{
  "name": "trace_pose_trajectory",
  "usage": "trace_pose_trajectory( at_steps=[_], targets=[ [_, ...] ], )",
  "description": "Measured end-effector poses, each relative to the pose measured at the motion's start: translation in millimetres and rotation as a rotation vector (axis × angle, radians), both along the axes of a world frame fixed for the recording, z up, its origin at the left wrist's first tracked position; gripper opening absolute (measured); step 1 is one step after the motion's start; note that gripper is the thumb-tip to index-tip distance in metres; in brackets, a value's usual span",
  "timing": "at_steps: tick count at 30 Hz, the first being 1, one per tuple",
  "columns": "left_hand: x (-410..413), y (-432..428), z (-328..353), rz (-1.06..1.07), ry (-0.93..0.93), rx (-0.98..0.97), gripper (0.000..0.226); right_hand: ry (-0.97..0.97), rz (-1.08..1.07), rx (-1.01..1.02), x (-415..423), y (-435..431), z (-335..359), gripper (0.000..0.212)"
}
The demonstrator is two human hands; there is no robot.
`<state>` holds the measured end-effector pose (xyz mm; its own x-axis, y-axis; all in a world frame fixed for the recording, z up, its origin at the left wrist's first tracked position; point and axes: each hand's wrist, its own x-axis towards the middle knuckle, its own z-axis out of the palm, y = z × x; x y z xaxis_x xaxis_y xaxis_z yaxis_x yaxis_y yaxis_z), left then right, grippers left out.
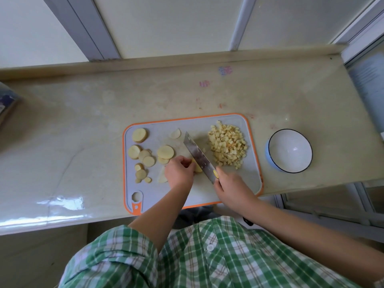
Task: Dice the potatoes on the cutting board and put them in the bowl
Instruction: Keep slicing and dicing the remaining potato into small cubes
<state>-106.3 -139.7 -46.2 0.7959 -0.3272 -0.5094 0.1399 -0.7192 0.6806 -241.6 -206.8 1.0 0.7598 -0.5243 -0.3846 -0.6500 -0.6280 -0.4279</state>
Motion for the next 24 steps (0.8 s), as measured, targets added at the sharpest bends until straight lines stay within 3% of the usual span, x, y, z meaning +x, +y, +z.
trace_pose_trajectory(
  at_steps=[7,24],
  targets=[
    [0,0,-2,0.012,0.007,0.001,0.009,-0.011,0.022,0.014,-2,2,0,0.003],
    [1,0,5,0.049,0.065,-0.029,0.018,0.011,-0.061,0.065,11,9,-13,0.026]
  ],
)
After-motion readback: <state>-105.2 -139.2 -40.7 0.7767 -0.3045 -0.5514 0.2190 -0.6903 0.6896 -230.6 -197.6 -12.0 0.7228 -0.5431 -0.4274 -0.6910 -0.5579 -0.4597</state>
